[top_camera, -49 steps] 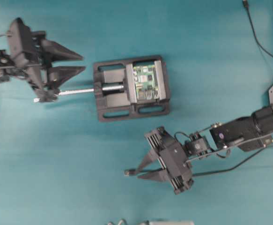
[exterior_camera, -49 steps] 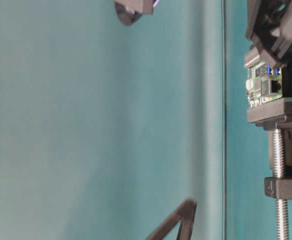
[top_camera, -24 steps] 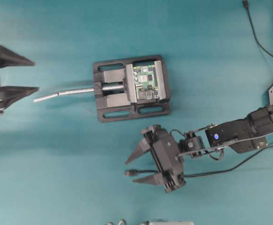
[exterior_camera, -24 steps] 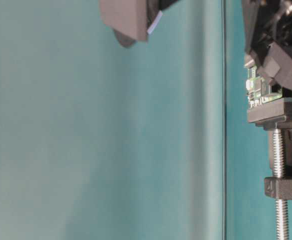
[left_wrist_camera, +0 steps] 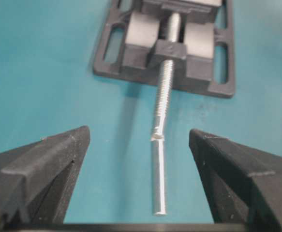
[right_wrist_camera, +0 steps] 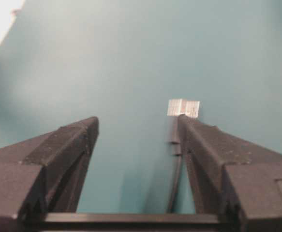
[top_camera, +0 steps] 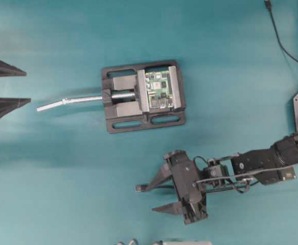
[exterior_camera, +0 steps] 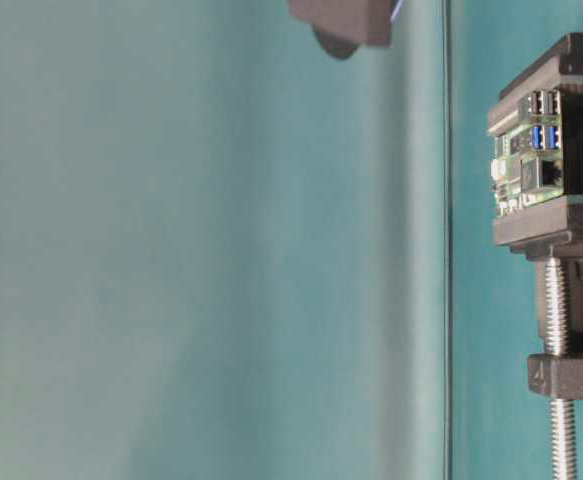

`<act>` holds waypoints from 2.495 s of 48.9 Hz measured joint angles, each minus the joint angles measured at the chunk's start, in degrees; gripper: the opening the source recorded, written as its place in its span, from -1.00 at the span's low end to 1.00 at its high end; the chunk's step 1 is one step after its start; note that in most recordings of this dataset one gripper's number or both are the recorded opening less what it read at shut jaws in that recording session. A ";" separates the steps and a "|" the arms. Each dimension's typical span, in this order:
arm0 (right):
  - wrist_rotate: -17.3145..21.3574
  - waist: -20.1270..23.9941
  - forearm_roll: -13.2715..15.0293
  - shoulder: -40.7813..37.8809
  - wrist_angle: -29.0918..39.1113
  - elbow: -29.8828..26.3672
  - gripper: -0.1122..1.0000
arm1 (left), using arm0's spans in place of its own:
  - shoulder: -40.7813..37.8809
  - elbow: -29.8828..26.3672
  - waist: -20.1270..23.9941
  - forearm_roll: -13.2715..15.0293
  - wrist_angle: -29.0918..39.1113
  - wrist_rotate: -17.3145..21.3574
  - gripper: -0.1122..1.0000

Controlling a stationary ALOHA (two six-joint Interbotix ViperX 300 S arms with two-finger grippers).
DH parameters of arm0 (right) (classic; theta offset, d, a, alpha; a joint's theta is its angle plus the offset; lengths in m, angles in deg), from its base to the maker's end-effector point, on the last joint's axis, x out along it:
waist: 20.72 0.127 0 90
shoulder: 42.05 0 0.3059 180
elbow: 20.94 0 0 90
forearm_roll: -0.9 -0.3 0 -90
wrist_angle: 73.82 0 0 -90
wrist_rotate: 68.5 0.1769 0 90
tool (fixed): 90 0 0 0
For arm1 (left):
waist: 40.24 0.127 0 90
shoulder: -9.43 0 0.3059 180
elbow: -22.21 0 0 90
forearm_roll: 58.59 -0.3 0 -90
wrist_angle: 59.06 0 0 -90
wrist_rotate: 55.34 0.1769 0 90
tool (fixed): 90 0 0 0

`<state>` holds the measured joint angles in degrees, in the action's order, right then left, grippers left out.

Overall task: Insert the USB into the fixed PCB.
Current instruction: 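Close the right gripper firmly on the black USB plug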

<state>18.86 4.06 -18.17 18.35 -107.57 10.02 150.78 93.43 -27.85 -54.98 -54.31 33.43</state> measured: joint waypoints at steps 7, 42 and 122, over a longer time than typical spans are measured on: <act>-2.20 -0.18 -1.32 0.00 0.09 0.09 0.36 | -0.44 0.62 0.09 0.00 -1.49 0.00 0.99; -9.49 0.35 -13.01 -2.72 0.09 -0.53 0.35 | -0.53 0.62 -0.09 0.00 -1.76 0.00 0.99; -9.49 3.78 -14.33 -4.66 2.20 -1.32 -0.42 | -0.53 1.93 0.00 0.00 -3.43 -0.09 0.99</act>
<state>9.37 7.84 -32.50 13.70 -105.37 8.70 150.25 95.36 -27.85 -54.98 -57.74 33.34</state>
